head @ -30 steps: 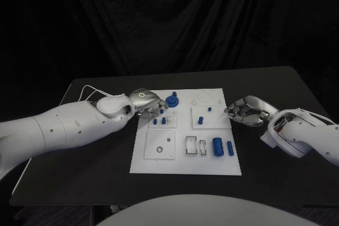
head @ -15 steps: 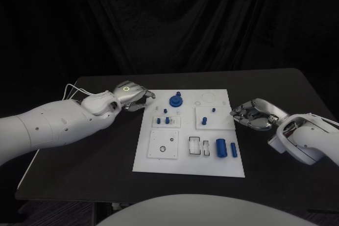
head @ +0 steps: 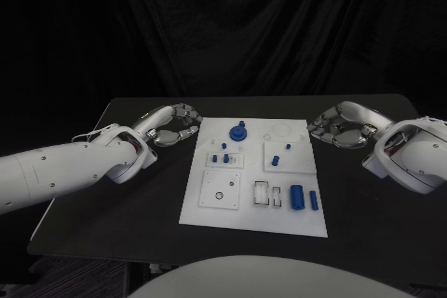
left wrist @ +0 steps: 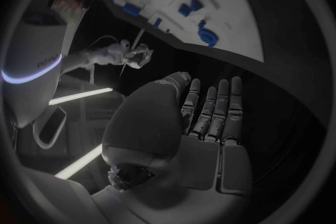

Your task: Assemble the parts on the task board

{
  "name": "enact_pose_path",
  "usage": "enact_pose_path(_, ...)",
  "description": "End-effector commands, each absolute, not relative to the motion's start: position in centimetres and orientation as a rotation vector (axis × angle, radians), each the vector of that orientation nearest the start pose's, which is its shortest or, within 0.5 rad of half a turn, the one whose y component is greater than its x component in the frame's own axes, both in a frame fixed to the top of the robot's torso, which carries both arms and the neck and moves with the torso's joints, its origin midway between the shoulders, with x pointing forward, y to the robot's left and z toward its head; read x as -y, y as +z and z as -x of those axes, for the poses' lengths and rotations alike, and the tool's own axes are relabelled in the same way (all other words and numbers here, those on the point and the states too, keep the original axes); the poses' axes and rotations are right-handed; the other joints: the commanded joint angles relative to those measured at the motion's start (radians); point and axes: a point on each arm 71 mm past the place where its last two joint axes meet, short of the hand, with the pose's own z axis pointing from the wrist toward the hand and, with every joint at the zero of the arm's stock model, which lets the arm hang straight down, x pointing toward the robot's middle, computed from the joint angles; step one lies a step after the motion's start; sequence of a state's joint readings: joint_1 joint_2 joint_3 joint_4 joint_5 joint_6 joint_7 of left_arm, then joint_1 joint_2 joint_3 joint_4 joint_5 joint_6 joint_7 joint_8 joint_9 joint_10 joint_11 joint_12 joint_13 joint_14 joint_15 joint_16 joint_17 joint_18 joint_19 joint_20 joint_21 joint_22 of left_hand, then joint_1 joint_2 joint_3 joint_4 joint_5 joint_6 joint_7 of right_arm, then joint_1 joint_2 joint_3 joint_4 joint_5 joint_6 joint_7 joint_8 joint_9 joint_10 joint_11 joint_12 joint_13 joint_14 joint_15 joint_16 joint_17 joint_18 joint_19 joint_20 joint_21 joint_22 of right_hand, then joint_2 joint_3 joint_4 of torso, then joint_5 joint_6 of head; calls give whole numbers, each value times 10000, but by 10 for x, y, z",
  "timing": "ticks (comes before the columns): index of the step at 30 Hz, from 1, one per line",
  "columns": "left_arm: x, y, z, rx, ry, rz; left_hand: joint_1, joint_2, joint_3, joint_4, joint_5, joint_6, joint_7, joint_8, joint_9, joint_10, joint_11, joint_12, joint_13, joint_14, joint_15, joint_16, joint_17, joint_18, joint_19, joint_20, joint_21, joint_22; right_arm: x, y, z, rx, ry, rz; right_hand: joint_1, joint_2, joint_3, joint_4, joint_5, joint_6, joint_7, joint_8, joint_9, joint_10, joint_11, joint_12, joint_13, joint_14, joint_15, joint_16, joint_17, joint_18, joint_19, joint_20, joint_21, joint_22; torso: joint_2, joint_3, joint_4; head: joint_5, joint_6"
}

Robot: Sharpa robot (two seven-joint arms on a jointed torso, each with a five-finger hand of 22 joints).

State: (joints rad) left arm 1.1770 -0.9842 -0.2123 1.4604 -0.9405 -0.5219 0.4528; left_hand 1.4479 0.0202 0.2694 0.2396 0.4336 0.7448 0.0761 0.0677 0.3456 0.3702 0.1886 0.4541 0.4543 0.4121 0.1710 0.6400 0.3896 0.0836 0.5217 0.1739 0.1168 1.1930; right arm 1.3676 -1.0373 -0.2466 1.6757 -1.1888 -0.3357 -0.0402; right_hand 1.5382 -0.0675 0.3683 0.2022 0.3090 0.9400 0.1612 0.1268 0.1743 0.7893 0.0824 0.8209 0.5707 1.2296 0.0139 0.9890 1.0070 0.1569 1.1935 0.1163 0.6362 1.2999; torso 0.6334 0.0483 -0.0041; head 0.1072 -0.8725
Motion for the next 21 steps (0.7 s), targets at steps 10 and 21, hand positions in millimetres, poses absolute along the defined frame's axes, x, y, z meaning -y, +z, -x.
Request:
enact_pose_path(10, -270, -220, -443, -13377, -17867, 8724, 157, 703, -1212, 500, 196, -233, 164, 166, -241, -998, -198, 1456, -946, -695, -100, -1176, -1706, 89, -841, 89, -569, -2905, 242, -189, -464, -17780, 4432, 3046, -216, -294, -226, -96, -321, -467, -116, -165, 22, -566, 63, -642, -437, -512, 37, -680, -591, 173, -426, 18, -958, -216, 151, -544, 707, -1172, -1)
enact_pose_path(21, -275, -217, -434, -12937, -18993, 9600, 500, 942, -1540, 436, 328, -803, 234, 132, -1271, -1901, -760, 817, -2979, -2864, -587, -4028, -3477, 512, -2877, 62, -647, -6081, 238, -209, -462, -16911, 3849, 3804, -358, -427, -402, -168, -196, -757, -284, -281, 52, -1350, 273, -939, -562, -742, 162, -887, -792, 223, -563, 147, -1452, -325, 341, -964, 964, -1578, -1)
